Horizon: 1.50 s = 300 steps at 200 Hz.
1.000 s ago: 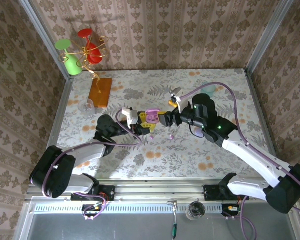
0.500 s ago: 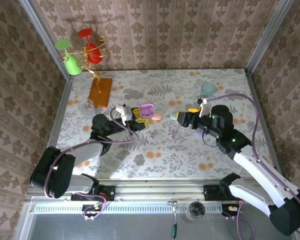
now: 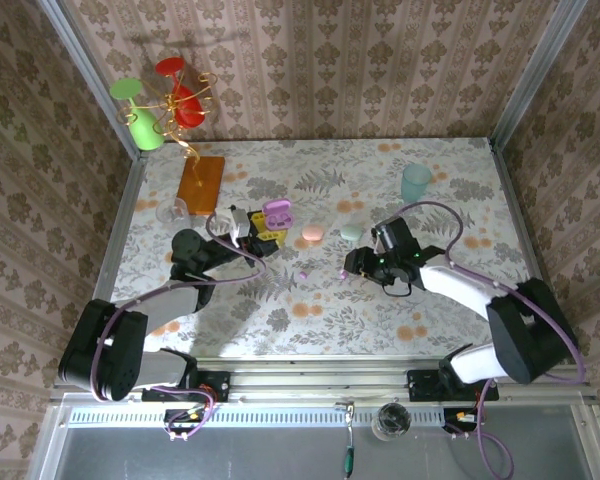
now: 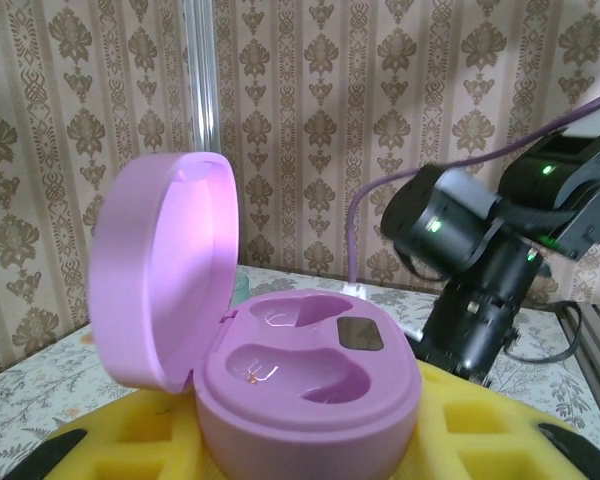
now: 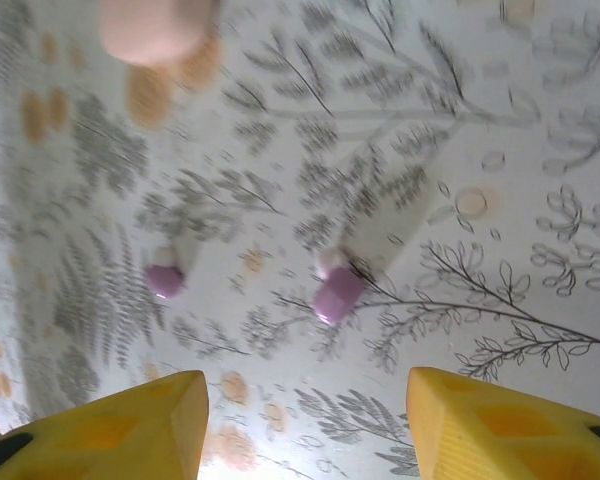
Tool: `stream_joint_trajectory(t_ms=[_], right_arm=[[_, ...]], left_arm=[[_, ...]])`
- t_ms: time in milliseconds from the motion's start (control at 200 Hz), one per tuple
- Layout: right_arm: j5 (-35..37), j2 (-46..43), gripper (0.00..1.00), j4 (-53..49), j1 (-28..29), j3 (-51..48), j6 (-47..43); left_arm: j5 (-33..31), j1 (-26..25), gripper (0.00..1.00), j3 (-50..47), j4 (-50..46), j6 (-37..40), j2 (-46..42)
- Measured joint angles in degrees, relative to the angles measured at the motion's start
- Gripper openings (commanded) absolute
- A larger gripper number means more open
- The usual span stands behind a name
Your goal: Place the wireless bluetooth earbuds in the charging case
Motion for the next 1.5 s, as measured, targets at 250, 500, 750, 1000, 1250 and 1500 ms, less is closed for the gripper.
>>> stream_joint_trajectory(t_ms=[250,500,750,1000,1250,1500], right_arm=[[-1.6,9.6,0.56,-0.3,-0.1,7.7,-2.0],[-4.1,18.5,0.56,-1.0,-0.1,14.4,-5.2],[-5.9,19.7,0.56,-2.1,0.0,13.8,-6.3],[-6.7,16.3,0.55,-1.0,1.1,9.4,-6.2],[-6.8,15.5,0.55,-0.8,4.0,8.5,-6.0],[-6.8,14.8,0.56,-0.8,7.3,8.5,-5.8]], left_arm=[[0.2,0.2,0.36,-0.5,0.0,-0.3,0.0],[0.2,0.5,0.36,-0.8,0.0,-0.6,-0.2],[0.2,0.5,0.36,-1.2,0.0,-0.6,-0.2],[0.2,0.5,0.36,-1.2,0.0,-0.6,-0.6],[0.1,0.9,0.36,-1.2,0.0,-0.6,-0.6],[-0.1,1.3,0.36,-1.2,0.0,-0.5,-0.6]])
